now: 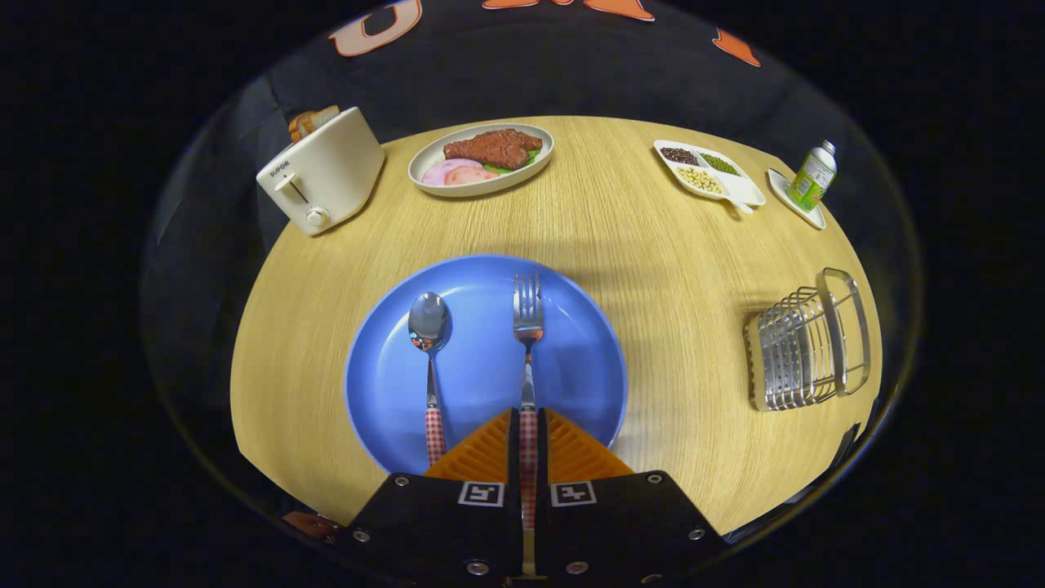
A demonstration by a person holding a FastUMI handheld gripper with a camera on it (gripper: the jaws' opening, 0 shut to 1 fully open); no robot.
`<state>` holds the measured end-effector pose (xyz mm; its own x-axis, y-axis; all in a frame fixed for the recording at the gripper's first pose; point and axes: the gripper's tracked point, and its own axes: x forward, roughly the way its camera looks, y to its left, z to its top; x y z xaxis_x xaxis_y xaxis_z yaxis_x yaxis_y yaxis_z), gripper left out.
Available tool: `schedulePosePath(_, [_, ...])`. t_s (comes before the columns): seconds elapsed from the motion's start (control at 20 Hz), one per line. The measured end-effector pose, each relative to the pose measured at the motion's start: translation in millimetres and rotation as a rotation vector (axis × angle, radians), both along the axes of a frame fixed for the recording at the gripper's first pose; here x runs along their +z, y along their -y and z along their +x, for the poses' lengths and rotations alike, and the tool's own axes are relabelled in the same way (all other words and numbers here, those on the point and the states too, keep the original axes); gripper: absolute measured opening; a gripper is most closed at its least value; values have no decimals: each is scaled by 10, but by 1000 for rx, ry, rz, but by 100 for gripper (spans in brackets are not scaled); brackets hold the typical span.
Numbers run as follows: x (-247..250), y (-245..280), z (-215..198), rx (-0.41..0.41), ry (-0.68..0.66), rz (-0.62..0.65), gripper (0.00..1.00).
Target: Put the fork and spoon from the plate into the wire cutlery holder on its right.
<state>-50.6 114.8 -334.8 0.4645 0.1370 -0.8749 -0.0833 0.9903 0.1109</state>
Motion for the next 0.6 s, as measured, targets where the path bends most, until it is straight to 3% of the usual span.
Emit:
schedulePosePath(0.25, [553, 366, 95, -51, 75, 38, 6])
schedulePosePath(0.6, [1101, 1292, 17, -119, 99, 16, 6])
